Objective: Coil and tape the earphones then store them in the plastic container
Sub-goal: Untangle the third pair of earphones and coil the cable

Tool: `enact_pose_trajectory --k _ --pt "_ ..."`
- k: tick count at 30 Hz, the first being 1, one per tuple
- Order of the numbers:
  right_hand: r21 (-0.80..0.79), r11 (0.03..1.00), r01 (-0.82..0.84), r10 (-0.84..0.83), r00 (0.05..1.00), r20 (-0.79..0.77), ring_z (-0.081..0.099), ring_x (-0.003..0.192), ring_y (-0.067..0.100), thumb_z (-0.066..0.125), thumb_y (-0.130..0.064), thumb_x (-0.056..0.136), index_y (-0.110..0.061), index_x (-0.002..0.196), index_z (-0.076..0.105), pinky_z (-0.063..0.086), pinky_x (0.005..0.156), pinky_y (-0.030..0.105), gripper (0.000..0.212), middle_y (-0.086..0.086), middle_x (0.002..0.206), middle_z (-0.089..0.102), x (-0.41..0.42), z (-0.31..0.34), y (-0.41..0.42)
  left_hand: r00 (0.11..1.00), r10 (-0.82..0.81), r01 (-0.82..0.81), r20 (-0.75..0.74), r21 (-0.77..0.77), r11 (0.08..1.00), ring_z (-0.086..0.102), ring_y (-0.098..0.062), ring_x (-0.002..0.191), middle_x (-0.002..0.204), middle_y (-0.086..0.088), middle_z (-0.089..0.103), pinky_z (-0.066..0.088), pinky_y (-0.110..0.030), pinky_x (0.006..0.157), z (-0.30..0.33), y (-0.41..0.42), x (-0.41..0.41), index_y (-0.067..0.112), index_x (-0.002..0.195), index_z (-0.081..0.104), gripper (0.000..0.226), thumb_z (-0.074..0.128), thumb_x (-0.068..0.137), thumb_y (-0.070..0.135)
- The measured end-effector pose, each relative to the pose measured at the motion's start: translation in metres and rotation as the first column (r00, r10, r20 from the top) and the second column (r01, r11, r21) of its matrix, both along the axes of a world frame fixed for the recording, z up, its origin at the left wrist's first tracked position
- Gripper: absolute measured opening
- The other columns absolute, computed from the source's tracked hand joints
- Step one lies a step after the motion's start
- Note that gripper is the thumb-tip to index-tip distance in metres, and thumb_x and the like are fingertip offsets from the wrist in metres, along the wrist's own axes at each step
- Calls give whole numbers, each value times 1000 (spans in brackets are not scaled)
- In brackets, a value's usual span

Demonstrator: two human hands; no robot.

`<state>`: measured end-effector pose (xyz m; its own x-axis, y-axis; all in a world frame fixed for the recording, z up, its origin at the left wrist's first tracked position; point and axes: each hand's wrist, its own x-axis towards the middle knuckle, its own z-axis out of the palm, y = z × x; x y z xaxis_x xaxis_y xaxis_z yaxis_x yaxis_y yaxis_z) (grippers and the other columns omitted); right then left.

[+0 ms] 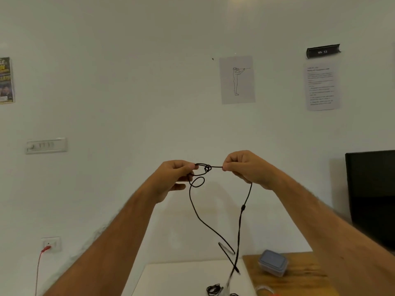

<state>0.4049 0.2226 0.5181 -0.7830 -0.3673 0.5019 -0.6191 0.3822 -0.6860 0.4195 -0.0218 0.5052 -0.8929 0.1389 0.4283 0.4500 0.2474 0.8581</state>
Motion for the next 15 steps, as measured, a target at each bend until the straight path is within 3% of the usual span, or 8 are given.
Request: enact_pose_trajectory --k 3,6,8,11,15 --pt "-46 999 13 -12 1000 23 26 43 9 55 -12 95 -10 82 60 20 43 22 15 -2 56 43 -1 -3 -2 999 -48 48 -2 120 992 58 -9 59 76 1 59 55 -28 61 -4 4 -2 11 95 70 16 58 96 21" --pt "-74 997 -30 32 999 28 30 44 10 55 -12 96 -10 83 58 23 42 20 13 0 60 45 -1 -6 -7 998 -59 54 32 139 989 33 -7 47 70 2 46 30 -18 42 -6 10 0 13 88 63 15 57 97 22" --pt "-67 995 -68 70 997 25 32 45 10 59 -15 95 -8 89 60 22 43 20 9 3 61 45 0 -8 -12 997 -75 72 26 90 993 26 -8 47 64 3 38 20 -19 42 -4 15 1 15 83 58 18 57 97 26" --pt "8 993 -120 119 993 24 29 45 10 68 -28 92 -13 105 65 21 42 23 20 -2 55 38 3 -11 -20 998 -52 48 -44 -94 994 29 -8 46 57 5 43 22 -21 44 -3 23 3 16 79 58 24 60 94 35" --pt "-6 998 -63 62 997 -43 28 43 8 68 -13 90 -4 85 68 22 42 22 10 -8 48 37 3 -12 -22 997 -67 59 -40 -178 982 32 -8 45 53 6 47 26 -20 45 -2 24 6 18 69 50 35 60 92 43"
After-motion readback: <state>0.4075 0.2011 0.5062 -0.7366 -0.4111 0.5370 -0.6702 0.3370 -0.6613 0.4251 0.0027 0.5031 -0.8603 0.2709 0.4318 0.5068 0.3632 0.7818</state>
